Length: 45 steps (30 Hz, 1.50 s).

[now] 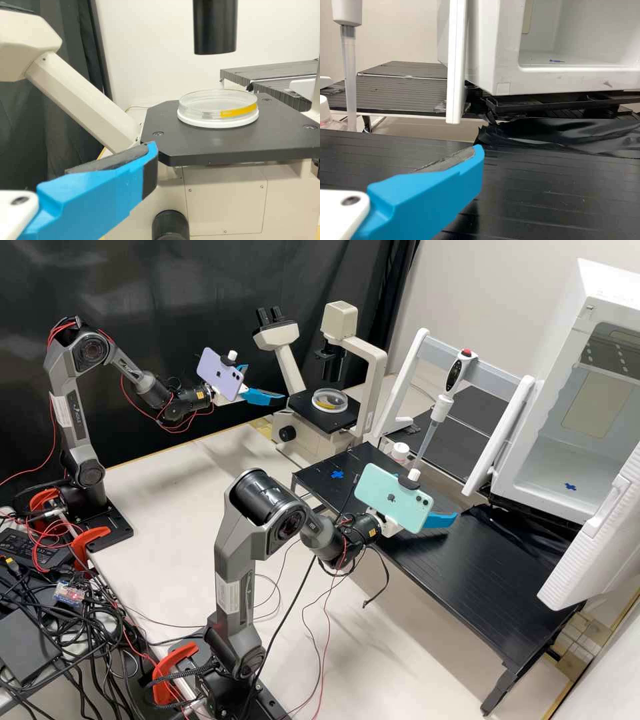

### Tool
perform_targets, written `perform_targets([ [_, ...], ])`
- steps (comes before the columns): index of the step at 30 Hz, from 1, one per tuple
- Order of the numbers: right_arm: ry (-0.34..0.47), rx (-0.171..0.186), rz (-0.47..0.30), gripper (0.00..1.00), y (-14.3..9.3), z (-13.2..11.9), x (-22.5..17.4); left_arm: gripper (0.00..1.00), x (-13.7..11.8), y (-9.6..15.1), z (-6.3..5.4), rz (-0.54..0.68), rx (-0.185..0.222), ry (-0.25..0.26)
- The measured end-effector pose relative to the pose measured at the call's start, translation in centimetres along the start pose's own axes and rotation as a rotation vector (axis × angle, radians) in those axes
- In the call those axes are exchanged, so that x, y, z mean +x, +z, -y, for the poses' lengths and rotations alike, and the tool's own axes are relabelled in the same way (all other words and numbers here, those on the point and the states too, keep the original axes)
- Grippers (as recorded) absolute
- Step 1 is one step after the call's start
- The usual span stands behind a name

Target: Move the petri dish to the bench

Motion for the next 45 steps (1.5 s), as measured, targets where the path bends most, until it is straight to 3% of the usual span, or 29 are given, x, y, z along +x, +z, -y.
perform_targets([
  [12, 0.001, 0.011, -0.023, 1.0, -0.8, 0.0, -0.9, 1.0, 0.0, 0.0, 0.0, 0.0, 0.0, 0.0],
  [18, -0.015, 0.012, -0.165, 1.0, -5.1, 0.7, -2.9, 1.0, 0.0, 0.0, 0.0, 0.0, 0.0, 0.0],
  [25, -0.055, -0.07, -0.299, 1.0, -10.0, 3.1, -4.3, 1.0, 0.0, 0.0, 0.0, 0.0, 0.0, 0.0],
  [30, -0.043, -0.1, -0.373, 1.0, -13.7, 4.0, -4.6, 1.0, 0.0, 0.0, 0.0, 0.0, 0.0, 0.0],
  [45, -0.137, -0.155, -0.471, 1.0, -22.4, 8.7, -3.0, 1.0, 0.0, 0.0, 0.0, 0.0, 0.0, 0.0],
])
